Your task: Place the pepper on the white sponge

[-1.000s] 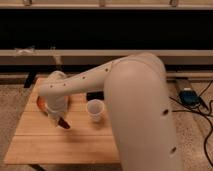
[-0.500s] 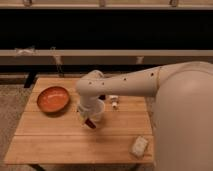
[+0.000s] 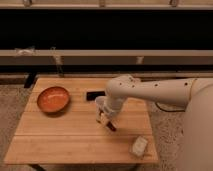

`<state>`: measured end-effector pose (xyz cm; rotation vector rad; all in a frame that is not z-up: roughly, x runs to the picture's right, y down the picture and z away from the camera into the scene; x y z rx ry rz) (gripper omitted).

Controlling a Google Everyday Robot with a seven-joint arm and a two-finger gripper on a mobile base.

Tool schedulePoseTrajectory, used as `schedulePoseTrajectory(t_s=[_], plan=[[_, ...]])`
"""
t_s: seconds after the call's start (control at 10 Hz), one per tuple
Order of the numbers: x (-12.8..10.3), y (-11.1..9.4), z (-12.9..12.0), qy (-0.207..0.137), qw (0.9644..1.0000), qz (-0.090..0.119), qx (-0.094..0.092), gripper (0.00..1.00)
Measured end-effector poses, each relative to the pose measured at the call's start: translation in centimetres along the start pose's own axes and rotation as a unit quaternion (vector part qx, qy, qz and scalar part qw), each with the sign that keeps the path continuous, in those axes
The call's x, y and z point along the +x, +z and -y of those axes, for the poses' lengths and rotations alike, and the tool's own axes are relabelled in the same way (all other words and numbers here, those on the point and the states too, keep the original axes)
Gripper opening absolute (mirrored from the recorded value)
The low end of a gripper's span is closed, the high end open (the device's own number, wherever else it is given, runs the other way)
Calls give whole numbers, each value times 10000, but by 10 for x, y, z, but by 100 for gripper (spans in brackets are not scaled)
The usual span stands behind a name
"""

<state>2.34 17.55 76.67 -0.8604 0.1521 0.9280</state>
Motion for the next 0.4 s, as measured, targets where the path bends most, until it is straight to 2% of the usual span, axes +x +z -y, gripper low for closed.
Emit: schedulePoseTrajectory(t_s=[0.4], plan=[[21,-1,36,294,9995,-83,36,0]])
